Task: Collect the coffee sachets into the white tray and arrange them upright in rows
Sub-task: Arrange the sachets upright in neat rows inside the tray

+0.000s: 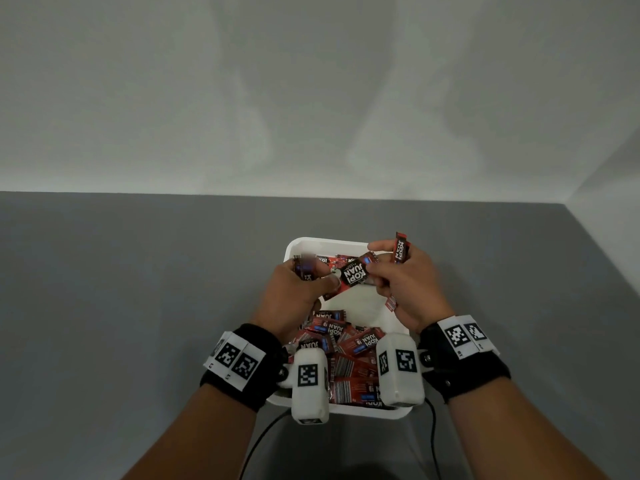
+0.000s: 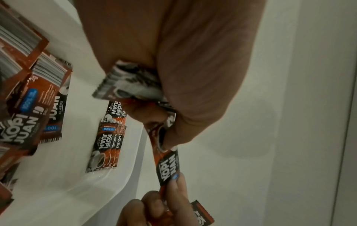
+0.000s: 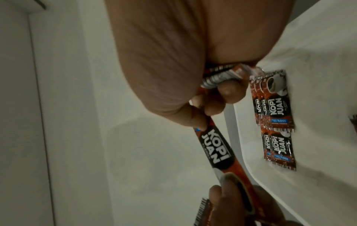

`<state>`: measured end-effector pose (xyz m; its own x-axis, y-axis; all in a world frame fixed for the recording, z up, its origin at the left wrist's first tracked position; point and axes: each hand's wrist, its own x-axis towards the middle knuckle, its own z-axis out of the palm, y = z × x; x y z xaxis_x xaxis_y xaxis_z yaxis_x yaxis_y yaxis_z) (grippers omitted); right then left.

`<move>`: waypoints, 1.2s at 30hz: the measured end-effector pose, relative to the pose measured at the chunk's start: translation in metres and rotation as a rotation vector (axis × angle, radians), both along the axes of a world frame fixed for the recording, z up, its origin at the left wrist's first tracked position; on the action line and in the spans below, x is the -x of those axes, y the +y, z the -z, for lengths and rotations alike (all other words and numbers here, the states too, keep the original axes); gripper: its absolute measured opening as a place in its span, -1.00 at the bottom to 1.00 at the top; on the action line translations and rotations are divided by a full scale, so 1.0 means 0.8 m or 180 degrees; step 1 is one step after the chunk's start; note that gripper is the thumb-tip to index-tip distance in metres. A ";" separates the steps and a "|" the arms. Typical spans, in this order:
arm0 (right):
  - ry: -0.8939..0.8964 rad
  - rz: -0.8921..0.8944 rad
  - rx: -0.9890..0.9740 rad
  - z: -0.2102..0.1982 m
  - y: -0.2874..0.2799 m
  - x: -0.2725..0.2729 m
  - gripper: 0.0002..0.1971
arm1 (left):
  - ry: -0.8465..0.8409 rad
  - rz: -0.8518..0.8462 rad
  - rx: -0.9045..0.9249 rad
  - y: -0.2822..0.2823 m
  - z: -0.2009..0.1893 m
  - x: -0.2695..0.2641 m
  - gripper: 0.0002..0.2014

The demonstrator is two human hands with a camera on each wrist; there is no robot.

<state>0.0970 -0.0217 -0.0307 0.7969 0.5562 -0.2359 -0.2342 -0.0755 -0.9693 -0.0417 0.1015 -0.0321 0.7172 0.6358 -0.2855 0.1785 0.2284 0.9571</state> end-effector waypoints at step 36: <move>0.0093 -0.0119 0.0178 -0.019 0.005 0.014 -0.66 | -0.0164 0.0439 0.0811 -0.016 0.005 0.008 -0.84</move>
